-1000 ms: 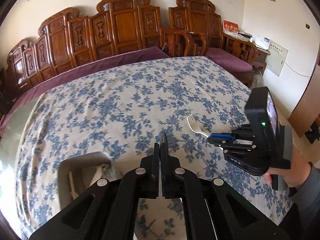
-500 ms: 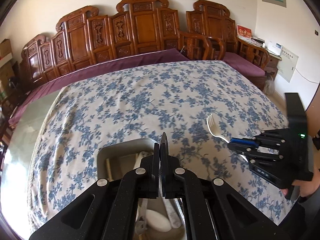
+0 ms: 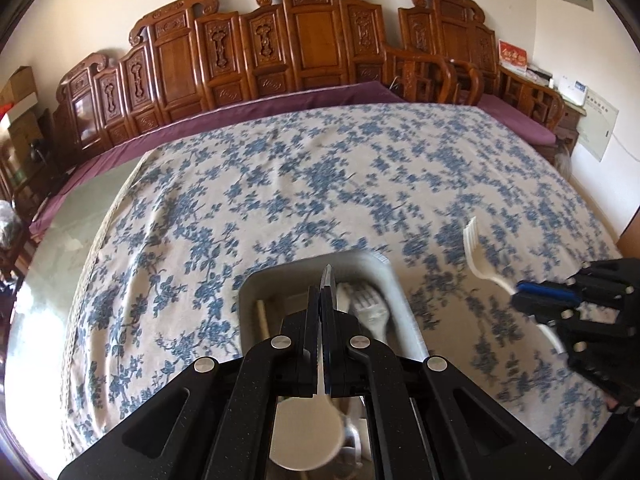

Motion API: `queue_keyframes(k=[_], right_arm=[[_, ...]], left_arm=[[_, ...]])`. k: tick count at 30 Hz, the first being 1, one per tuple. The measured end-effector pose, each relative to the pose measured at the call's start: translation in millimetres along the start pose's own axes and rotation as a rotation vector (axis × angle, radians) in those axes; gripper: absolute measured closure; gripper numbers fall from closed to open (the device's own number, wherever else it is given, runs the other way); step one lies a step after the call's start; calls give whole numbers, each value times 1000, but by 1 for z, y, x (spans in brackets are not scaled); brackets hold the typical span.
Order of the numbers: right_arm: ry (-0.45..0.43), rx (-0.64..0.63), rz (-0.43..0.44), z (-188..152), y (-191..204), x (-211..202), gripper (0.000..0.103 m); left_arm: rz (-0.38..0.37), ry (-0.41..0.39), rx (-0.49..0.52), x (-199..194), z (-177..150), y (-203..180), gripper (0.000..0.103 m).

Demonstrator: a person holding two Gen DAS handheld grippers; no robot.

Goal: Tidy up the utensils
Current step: 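Carry the metal spoon into the tray and open the left tool while the right tool carries the fork, then lower the white plastic fork into the tray and open the right tool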

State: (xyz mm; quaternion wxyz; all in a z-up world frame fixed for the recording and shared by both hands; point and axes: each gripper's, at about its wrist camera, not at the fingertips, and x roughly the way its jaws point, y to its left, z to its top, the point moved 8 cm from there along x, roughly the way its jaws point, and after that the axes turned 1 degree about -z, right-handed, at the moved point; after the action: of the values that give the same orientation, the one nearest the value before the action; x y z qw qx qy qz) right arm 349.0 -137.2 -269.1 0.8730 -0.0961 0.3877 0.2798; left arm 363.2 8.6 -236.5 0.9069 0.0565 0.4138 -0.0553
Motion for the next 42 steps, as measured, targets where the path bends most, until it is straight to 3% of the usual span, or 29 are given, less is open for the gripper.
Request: queue_keyframes(k=[9,24,27,30,42], right_arm=[[9,-3,9,-2,1,6,94],[-13,-1,25,2,14,-2,94],[-15,-3,31,2,18,-3,94],[-18,-8,36,1,24,-4,94],[-50,-8,68,9,47,-19,94]], left_arm=[[-6,70,-5,24,-16,15,103],[-16,90,1,29,-23,2,102],[-20,90,-16,26,-26,5,100],[-21,78,-30,19,-28,8,87],[-14,19,-94,-23,-34,26,86]])
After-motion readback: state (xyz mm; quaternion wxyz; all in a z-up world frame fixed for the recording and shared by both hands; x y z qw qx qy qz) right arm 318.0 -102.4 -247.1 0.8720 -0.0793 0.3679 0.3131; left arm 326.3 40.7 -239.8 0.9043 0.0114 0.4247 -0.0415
